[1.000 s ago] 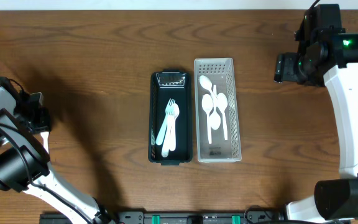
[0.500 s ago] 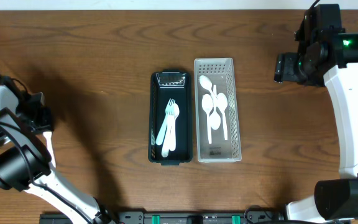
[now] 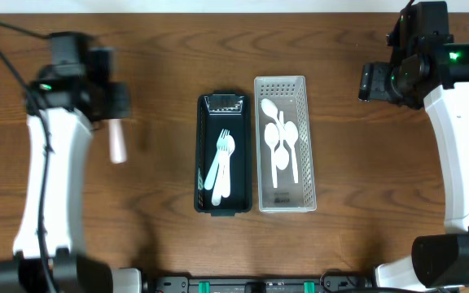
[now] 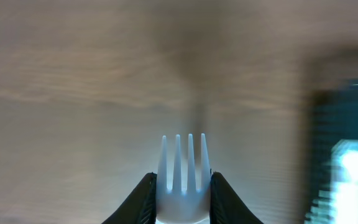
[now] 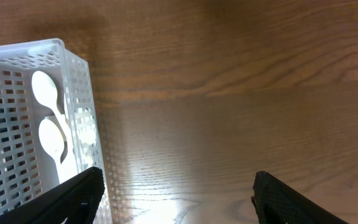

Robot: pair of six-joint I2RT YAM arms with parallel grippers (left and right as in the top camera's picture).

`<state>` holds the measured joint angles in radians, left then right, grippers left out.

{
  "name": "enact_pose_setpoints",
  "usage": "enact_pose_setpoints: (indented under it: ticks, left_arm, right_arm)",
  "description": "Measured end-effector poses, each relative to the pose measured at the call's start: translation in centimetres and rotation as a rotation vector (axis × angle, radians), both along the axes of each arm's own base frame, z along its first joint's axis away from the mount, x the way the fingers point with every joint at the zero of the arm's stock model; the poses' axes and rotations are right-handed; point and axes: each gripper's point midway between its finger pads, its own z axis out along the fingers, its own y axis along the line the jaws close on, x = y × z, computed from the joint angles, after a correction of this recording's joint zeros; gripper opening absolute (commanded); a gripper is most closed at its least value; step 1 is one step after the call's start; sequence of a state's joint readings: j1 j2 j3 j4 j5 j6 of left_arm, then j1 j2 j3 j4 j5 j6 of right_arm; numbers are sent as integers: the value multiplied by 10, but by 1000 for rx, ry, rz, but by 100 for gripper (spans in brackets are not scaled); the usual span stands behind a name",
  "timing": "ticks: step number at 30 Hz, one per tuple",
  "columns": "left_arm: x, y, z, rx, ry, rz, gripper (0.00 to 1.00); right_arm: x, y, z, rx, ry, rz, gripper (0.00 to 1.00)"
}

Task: Pack container
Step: 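Carry the white fork into the black basket, release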

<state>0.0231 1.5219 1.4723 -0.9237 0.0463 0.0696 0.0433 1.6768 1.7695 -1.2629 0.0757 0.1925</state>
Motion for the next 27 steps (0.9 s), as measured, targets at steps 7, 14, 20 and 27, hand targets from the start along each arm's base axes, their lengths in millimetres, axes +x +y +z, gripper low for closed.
enact_pose_setpoints:
  ticks: [7, 14, 20, 27]
  left_arm:
    - [-16, -113, 6, -123, -1, -95, 6]
    - [-26, -166, -33, -149, 122, -107, 6]
    - [-28, -182, -90, -102, 271, -92, 6]
    - [-34, -189, -137, -53, 389, -85, 17]
  right_arm:
    - [0, 0, 0, 0, 0, 0, 81]
    - [-2, 0, -1, 0, 10, 0, 81]
    - [-2, 0, -1, 0, 11, 0, 81]
    - [-2, 0, -2, -1, 13, 0, 81]
